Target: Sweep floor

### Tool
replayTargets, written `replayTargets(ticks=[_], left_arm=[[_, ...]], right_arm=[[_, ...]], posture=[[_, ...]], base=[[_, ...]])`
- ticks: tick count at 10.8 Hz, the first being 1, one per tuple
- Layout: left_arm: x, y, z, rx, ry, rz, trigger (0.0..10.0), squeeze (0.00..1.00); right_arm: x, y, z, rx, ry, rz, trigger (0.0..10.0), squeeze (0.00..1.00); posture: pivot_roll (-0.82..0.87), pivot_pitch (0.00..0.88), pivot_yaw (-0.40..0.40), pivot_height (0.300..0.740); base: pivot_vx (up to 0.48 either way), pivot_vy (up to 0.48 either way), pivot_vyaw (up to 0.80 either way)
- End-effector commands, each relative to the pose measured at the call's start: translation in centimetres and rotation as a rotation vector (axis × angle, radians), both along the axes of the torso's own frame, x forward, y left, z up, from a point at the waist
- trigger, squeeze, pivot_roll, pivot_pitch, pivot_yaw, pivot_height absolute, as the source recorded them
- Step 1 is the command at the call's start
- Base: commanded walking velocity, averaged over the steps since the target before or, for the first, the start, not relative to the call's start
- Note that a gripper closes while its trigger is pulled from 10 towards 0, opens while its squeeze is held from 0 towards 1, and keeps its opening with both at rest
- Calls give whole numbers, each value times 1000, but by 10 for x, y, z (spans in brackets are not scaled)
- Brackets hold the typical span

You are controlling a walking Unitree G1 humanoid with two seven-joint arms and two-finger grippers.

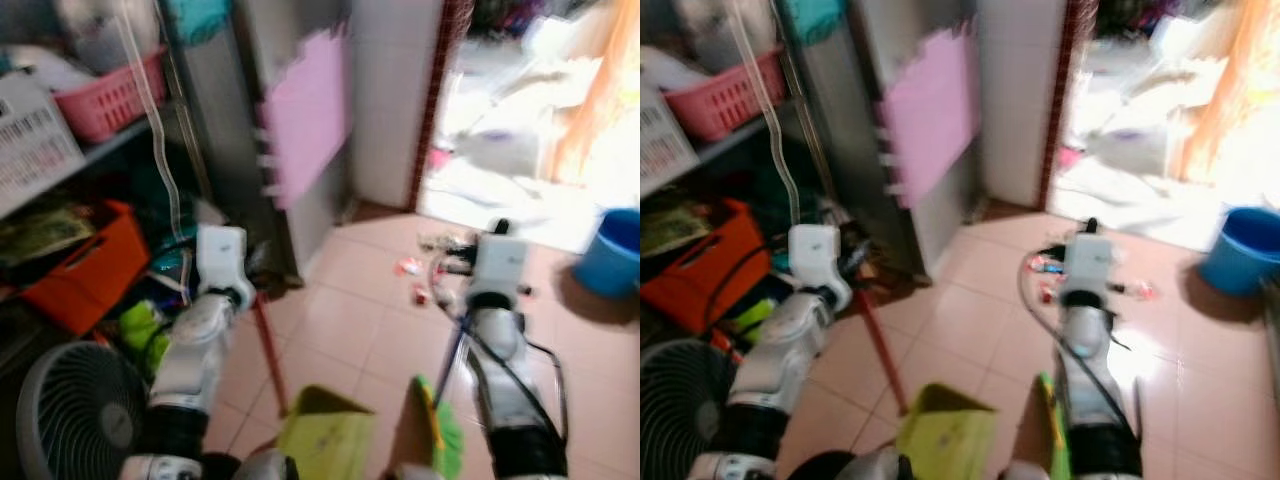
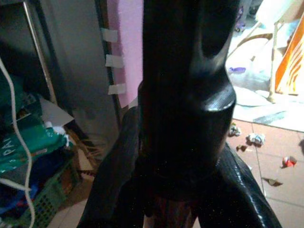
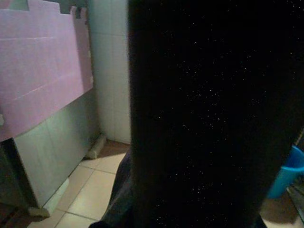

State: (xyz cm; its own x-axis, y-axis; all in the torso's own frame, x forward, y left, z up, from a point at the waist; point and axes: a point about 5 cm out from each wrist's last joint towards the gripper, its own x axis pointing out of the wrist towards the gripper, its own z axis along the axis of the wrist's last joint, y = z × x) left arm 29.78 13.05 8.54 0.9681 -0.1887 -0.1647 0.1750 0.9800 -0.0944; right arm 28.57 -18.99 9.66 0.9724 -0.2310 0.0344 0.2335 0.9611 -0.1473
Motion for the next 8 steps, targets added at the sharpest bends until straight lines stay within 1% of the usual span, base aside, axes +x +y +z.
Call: replayTargets(ticks=[1,2,3,4,5,8], left_arm=[[6,1,14,-1,-63,8,10000,0],[6,0,15,-19,-67,-2,10000,0],[5,-3,16,-57,-76,-33,10000,0],[6,-4,18,-60,-88,-40,10000,0],[7,-6,21,-64,-98,-43,10000,0],[8,-7,22,-73,-106,-47,10000,0]], right_arm=[[2,0,1,6,6,1,10000,0],[2,0,1,4,4,2,10000,0],[2,-1,0,15,12,-5,10000,0],[2,-1,0,11,12,-4,10000,0],[3,-2,1,6,7,-1,10000,0],[4,-2,4,-3,-2,8,10000,0]], posture=[[-86,0,94,740],[-89,0,95,740],[-90,0,92,740],[-90,0,89,740],[-89,0,85,740],[-91,0,82,740]], base=[[0,0,0],[0,0,0],[0,0,-800],[0,0,-800],[259,0,-594],[317,0,0]])
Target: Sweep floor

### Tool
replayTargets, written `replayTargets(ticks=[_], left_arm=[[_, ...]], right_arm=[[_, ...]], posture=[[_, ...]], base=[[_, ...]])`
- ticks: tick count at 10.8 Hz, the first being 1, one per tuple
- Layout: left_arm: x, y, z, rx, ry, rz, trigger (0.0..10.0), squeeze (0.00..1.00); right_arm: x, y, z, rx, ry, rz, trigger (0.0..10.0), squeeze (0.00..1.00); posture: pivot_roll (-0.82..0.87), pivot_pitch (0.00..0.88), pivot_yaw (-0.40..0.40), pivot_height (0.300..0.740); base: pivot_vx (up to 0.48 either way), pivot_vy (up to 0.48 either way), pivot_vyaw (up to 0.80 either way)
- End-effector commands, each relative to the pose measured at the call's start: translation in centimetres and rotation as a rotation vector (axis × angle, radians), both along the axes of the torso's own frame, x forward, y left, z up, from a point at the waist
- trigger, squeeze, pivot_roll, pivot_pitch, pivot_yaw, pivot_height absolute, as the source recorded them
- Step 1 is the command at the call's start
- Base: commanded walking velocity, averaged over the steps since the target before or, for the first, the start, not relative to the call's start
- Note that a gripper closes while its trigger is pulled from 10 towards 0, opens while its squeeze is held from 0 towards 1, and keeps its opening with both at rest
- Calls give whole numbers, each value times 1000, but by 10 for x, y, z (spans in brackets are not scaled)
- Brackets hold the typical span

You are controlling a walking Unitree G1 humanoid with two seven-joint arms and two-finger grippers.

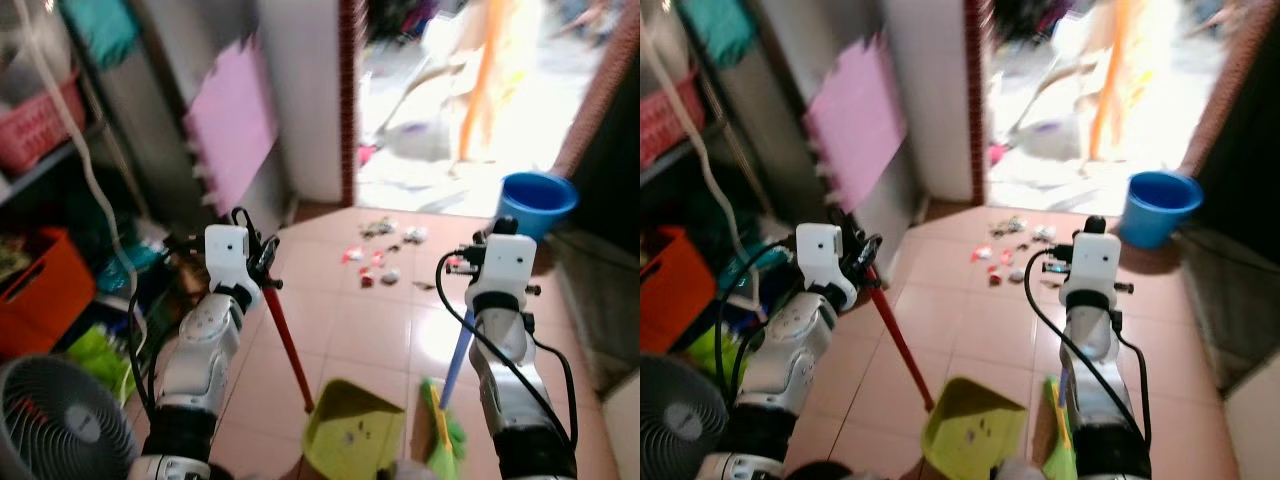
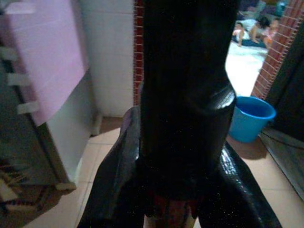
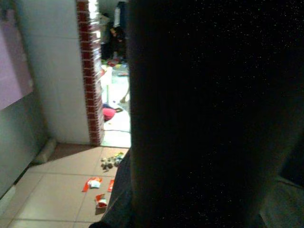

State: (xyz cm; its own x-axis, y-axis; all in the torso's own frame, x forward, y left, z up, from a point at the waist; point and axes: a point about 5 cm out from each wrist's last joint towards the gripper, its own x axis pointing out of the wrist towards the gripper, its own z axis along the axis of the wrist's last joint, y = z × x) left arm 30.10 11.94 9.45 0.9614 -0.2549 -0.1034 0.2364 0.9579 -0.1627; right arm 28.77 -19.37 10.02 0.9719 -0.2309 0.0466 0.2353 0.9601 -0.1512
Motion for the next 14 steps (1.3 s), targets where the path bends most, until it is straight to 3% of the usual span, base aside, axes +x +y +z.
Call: replayTargets(ticks=[1,4,8,11,12,14], left_arm=[[4,4,11,-2,-58,12,10000,0],[0,0,7,-9,-45,3,10000,0],[2,-1,4,20,-44,-48,10000,0],[2,6,-12,14,32,-37,10000,0],[5,3,-13,18,36,-55,10000,0],[8,-12,-7,36,4,-100,10000,0]], right_arm=[[2,1,1,-5,6,11,10000,0],[0,0,4,-29,-3,11,10000,0],[1,0,9,-79,4,25,10000,0],[-11,4,-8,-33,28,-10,10000,0],[-12,2,-13,-21,36,-36,10000,0],[-11,9,-16,-24,38,-6,10000,0]], posture=[[-97,0,82,740],[-100,0,78,740],[-110,0,12,740],[-132,0,137,740],[-142,0,168,740],[-133,0,157,740]], base=[[337,0,0],[386,80,-165],[379,284,0],[377,295,0],[382,292,0],[431,146,0]])
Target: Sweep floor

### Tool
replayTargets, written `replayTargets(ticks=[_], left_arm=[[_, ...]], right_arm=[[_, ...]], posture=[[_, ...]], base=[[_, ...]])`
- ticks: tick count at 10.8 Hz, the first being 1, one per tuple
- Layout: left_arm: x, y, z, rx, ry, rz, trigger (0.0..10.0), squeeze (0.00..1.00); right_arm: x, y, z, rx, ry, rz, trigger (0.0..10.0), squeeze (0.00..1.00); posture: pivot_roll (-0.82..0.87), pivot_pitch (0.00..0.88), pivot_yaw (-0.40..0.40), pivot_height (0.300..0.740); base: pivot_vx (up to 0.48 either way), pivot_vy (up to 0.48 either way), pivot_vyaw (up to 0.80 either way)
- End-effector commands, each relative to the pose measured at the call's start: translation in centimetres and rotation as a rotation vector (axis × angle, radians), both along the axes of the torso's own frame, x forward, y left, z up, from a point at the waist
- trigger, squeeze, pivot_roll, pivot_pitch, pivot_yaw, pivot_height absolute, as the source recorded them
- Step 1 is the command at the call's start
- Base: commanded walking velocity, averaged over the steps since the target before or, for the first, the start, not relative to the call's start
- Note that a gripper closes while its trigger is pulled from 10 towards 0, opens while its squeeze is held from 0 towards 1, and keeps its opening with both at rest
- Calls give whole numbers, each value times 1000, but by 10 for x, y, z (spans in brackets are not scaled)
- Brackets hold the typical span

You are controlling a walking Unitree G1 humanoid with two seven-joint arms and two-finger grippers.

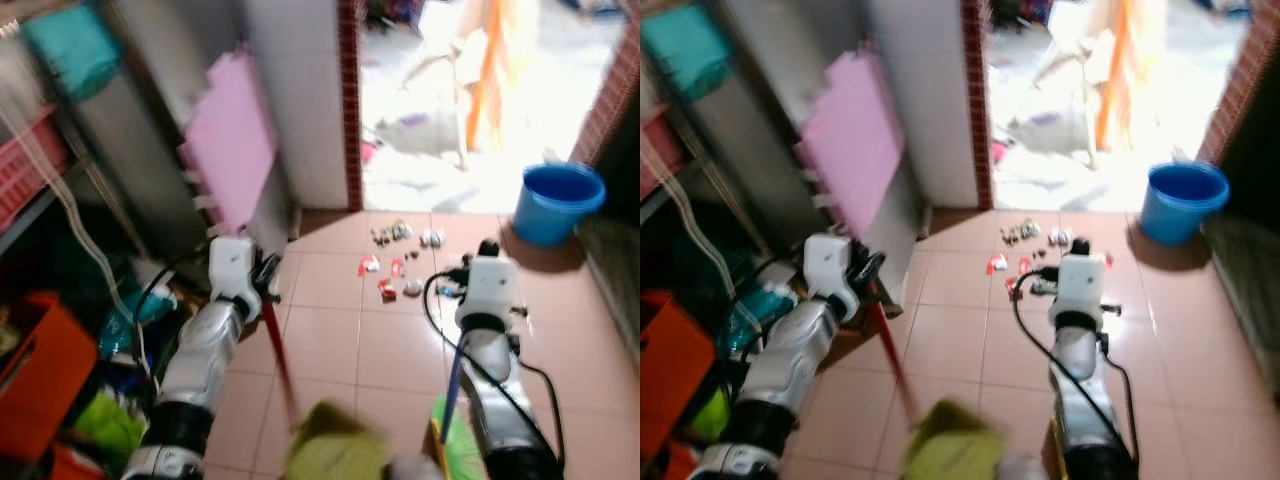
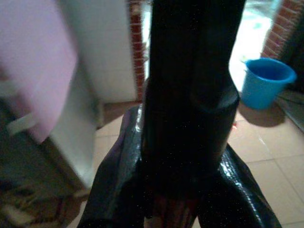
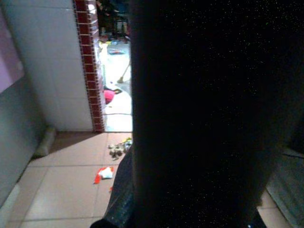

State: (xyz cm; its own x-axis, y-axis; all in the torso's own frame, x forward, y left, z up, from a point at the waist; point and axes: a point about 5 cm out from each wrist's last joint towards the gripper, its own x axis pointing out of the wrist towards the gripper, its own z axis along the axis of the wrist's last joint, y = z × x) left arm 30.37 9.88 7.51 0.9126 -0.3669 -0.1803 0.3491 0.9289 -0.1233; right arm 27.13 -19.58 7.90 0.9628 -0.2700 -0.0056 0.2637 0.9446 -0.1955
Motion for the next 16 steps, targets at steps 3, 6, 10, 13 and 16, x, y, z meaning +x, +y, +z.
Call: replayTargets(ticks=[3,6,10,13,16], left_arm=[[-4,7,6,-56,-41,63,10000,0],[-7,0,8,-54,-53,63,10000,0],[-10,5,10,-72,-77,141,10000,0],[-8,-2,12,-78,-81,107,10000,0],[-6,-5,13,-81,-81,80,10000,0]], right_arm=[[13,10,12,-26,-45,57,10000,0],[21,10,19,-53,-49,108,10000,0],[41,31,30,-68,-58,232,10000,0],[34,30,24,-55,-53,222,10000,0],[31,25,23,-53,-56,191,10000,0]], posture=[[-100,0,108,740],[-77,0,36,740],[-40,0,-47,740],[-60,0,-19,740],[-76,0,6,740]], base=[[0,0,0],[0,0,0],[0,0,0],[0,-246,0],[0,-441,0]])
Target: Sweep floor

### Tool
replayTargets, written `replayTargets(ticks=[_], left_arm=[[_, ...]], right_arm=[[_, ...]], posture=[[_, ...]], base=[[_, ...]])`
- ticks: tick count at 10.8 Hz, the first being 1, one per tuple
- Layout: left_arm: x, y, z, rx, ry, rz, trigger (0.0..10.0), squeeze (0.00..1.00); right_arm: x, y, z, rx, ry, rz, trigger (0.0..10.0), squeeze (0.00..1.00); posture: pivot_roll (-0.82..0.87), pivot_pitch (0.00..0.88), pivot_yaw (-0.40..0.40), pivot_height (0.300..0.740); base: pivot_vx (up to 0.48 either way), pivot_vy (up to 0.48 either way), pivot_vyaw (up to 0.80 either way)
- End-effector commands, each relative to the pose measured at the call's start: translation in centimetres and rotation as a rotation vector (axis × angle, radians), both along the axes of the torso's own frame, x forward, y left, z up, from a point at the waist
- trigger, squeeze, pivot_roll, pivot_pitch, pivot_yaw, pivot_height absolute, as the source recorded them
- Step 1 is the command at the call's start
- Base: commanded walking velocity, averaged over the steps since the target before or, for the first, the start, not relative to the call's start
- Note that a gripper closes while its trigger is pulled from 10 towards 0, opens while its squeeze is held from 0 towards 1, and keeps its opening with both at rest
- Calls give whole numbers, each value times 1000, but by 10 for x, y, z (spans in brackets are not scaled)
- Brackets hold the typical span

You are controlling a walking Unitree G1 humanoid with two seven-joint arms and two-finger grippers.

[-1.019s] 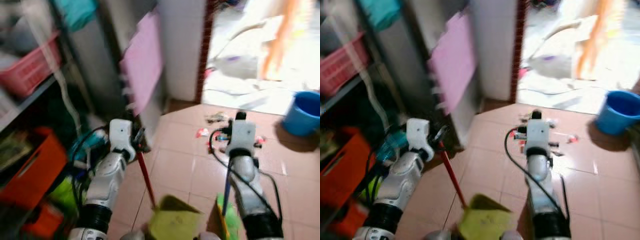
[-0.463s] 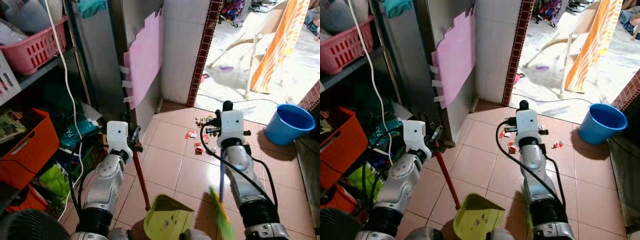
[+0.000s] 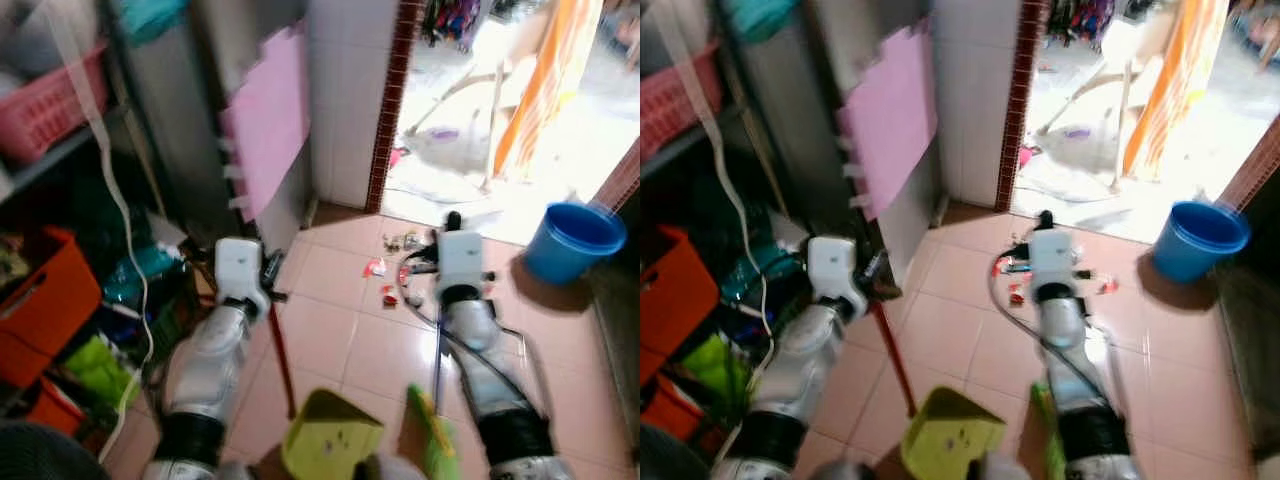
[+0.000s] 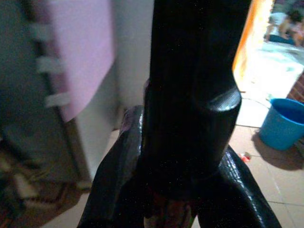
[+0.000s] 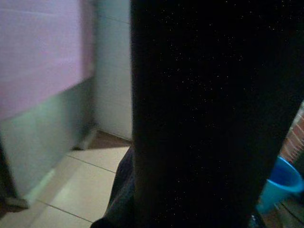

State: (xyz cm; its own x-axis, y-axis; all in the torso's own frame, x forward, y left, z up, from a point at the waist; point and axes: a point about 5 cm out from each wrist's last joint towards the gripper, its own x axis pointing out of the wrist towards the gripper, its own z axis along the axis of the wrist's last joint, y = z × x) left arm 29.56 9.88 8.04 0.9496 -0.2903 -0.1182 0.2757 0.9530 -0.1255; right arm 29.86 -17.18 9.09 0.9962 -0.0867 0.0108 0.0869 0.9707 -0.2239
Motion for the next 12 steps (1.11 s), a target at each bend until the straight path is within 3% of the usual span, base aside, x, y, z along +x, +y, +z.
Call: replayTargets(ticks=[1,9,12], left_arm=[[2,-4,7,-56,-24,-9,10000,0],[2,-3,4,-41,-8,-26,10000,0],[-6,9,-2,-38,0,42,10000,0]], right_arm=[[3,-1,10,-16,-47,-1,10000,0],[1,-6,11,-28,-60,-48,10000,0],[-7,-12,7,-28,-56,-85,10000,0]], posture=[[-76,0,9,740],[-86,0,35,740],[-98,0,75,740]], base=[[0,-442,0],[30,-432,0],[0,0,0]])
